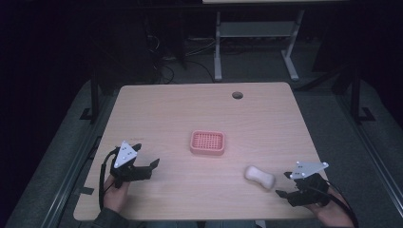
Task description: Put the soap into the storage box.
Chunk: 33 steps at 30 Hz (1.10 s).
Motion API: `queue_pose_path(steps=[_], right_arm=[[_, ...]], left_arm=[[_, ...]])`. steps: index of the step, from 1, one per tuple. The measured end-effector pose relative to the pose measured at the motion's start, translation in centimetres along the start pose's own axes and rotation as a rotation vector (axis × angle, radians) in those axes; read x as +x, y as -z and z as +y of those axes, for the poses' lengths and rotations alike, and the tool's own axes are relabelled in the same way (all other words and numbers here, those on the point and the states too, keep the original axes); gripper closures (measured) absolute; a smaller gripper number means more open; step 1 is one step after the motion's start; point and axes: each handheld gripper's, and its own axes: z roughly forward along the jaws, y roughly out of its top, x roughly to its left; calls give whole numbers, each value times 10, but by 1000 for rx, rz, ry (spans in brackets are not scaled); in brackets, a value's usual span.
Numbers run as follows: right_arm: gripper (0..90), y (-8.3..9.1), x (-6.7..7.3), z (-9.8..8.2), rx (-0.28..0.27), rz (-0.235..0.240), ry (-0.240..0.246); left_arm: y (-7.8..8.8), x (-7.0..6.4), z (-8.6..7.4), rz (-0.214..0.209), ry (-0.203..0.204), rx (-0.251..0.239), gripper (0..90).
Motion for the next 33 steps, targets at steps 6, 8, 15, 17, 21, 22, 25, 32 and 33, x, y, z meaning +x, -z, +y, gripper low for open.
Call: queue_pose_path(steps=[6,8,15,17,21,22,25,32,33], right_arm=[[297,-1,0,7,5,10,14],[296,-3,0,10,14,18,18],[295,-10,2,19,11,29,35],[295,-13,3,23,16,35,42],[295,-18,4,27,34,37,49],[295,-20,3,28,39,43,48],[295,-22,3,29,45,45,48],[299,-34,1,40,69,57,74],[308,-36,0,42,74,55,83]], left_arm=[[0,0,0,0,1,0,146],[0,0,0,-1,1,1,146],[0,0,0,2,6,1,146],[0,0,0,0,2,1,146],[0,0,0,1,-1,2,146],[0,0,0,0,-1,3,146],[-1,0,0,0,6,2,146],[0,0,0,0,-1,3,146],[0,0,0,0,1,1,146]])
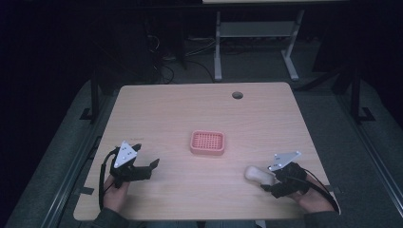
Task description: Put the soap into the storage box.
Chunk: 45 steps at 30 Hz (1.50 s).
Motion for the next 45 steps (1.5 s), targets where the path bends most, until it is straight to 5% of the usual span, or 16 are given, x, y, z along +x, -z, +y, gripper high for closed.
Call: queue_pose_path(steps=[28,45], right_arm=[[384,-27,-9,17,78,23,14],[469,-31,-8,15,73,30,5]], left_arm=[[0,0,0,1,4,-4,146],[-1,-1,1,-3,-5,-4,146]])
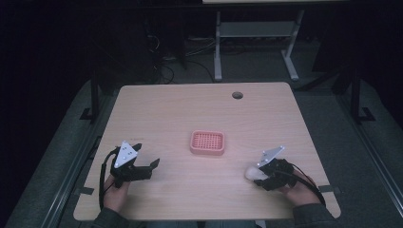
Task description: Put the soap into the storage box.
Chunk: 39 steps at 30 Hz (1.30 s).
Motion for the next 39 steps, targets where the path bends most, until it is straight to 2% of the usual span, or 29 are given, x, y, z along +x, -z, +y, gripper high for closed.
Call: queue_pose_path(steps=[22,31,39], right_arm=[[471,-1,-1,-5,-31,15,-40],[472,-2,0,-9,-63,13,-52],[479,0,2,-7,-39,6,-44]], left_arm=[[-1,-1,0,-1,-4,3,146],[-1,-1,0,-1,-1,2,146],[0,0,-1,3,7,3,146]])
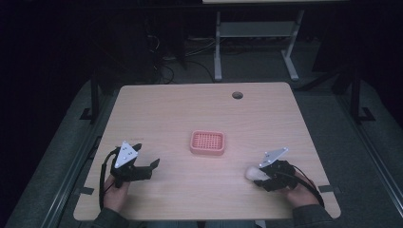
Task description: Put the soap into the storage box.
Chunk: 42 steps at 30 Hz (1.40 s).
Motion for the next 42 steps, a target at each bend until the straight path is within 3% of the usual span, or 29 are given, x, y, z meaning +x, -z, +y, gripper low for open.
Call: queue_pose_path(steps=[11,25,42], right_arm=[[484,8,1,9,-14,2,39],[484,15,2,50,-15,-7,133],[484,18,-9,85,24,14,179]], left_arm=[[2,2,-1,6,9,-6,146],[3,3,-1,11,10,-9,146],[3,4,-1,12,13,-10,146]])
